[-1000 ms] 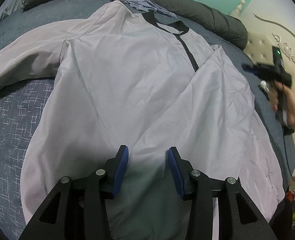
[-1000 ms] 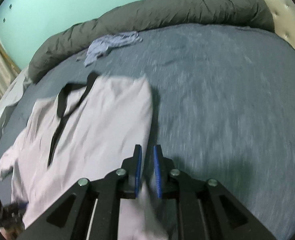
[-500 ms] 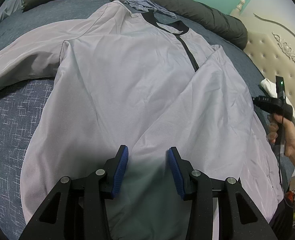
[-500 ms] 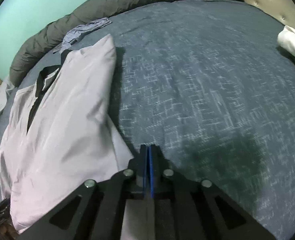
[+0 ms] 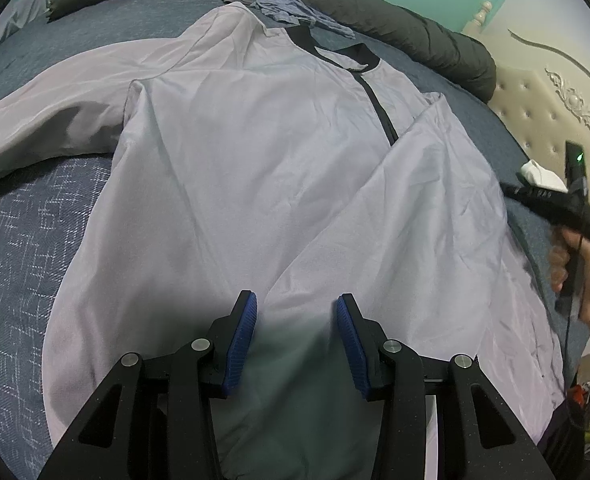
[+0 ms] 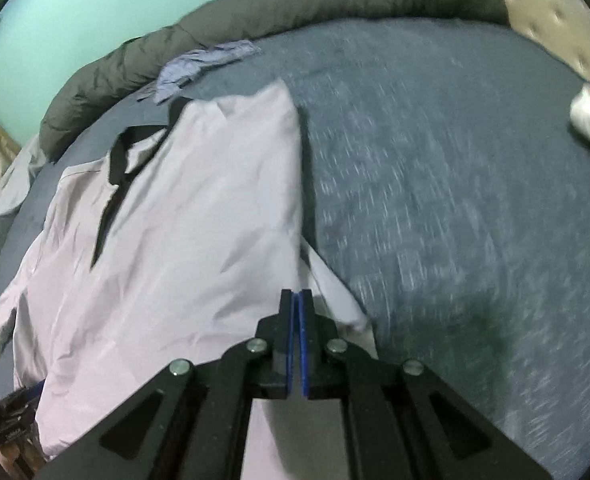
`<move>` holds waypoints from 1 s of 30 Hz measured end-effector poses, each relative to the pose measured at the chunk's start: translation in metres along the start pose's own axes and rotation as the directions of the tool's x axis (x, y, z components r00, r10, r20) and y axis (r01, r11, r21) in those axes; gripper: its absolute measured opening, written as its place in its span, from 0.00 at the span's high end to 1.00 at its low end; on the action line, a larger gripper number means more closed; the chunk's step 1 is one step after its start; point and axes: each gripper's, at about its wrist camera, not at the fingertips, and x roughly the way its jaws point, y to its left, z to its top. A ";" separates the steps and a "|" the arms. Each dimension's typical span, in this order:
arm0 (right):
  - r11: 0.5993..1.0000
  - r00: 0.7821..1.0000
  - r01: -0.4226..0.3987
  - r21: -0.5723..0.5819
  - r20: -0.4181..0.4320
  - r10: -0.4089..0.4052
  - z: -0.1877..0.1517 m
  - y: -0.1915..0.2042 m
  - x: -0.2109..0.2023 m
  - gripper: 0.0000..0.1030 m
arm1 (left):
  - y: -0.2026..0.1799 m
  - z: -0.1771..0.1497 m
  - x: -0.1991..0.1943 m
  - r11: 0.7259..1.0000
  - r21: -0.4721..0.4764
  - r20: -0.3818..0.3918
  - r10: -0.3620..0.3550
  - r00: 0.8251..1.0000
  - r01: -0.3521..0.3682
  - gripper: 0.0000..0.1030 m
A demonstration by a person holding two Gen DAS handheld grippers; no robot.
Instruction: Fold clothes
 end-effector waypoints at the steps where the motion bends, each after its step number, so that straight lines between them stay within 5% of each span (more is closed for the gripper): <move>1: 1.000 1.000 0.000 0.021 0.008 0.000 -0.003 -0.004 -0.003 0.98 | 0.001 -0.001 -0.002 1.000 -0.005 0.004 -0.002 1.000 0.002 0.56; 11: 0.990 0.984 -0.125 0.060 0.135 0.116 -0.045 0.017 -0.060 0.98 | 0.019 -0.007 -0.043 0.998 -0.062 0.067 0.017 0.998 -0.013 0.52; 19: 0.968 0.961 -0.249 0.027 0.135 0.243 -0.079 0.051 -0.073 0.98 | 0.030 -0.019 -0.073 0.994 -0.081 0.046 0.077 0.996 -0.073 0.52; 30: 0.947 0.941 -0.319 0.030 0.131 0.313 -0.084 0.050 -0.075 0.97 | 0.058 -0.026 -0.109 0.974 -0.160 0.022 0.167 0.986 -0.161 0.52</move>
